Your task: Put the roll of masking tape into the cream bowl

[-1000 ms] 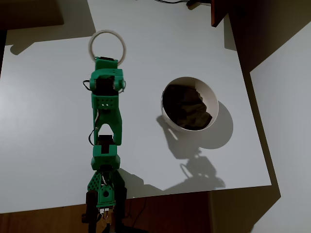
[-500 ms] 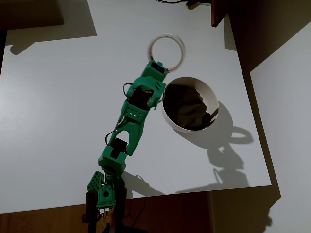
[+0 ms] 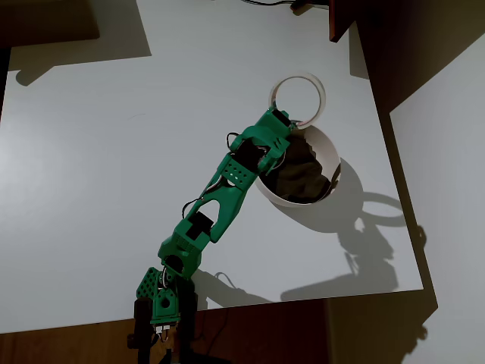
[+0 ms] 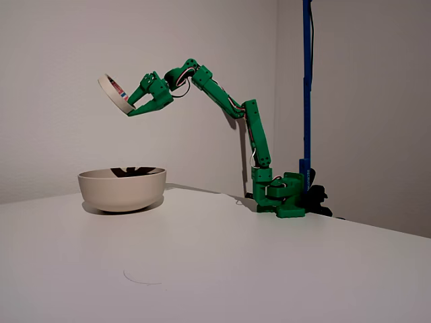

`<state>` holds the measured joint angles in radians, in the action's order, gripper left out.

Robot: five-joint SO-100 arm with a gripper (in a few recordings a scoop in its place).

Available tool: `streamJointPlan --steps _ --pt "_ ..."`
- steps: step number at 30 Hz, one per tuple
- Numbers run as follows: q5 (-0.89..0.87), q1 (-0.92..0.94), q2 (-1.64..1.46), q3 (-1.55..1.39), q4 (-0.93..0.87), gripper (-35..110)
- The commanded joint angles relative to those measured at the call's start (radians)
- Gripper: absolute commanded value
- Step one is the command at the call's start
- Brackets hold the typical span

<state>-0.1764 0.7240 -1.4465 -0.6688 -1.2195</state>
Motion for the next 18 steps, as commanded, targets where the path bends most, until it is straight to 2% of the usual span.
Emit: streamJointPlan --steps 1,18 --pt "-0.011 0.049 -0.025 0.025 0.04 -8" --pt "0.0 0.127 0.137 0.026 0.117 -8"
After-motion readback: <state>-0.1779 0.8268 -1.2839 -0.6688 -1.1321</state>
